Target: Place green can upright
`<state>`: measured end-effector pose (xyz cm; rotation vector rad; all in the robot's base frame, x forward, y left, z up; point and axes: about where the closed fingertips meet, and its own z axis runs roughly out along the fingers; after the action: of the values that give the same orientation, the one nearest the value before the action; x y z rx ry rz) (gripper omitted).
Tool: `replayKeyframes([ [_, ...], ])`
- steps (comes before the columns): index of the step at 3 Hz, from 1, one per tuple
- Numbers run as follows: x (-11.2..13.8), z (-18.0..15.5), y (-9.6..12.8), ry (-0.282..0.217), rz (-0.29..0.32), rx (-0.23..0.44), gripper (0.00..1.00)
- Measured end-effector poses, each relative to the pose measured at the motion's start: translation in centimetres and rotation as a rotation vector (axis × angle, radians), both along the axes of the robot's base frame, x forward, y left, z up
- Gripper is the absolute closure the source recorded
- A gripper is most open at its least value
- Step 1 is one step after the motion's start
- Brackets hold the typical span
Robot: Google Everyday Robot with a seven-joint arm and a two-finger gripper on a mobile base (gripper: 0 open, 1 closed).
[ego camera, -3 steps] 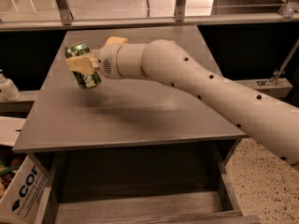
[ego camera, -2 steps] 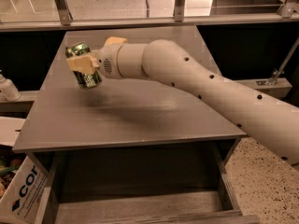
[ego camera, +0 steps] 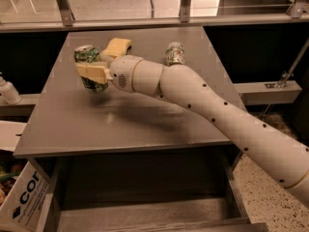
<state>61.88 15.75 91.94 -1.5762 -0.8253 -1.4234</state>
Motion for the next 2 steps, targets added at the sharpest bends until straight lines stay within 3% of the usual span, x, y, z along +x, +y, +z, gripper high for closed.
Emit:
replayKeyframes([
  [1,-0.3,0.3,-0.8,-0.110,0.028,0.068,1.00],
  [2,-0.4,1.6,-1.5,-0.186,0.053,0.071,1.00],
])
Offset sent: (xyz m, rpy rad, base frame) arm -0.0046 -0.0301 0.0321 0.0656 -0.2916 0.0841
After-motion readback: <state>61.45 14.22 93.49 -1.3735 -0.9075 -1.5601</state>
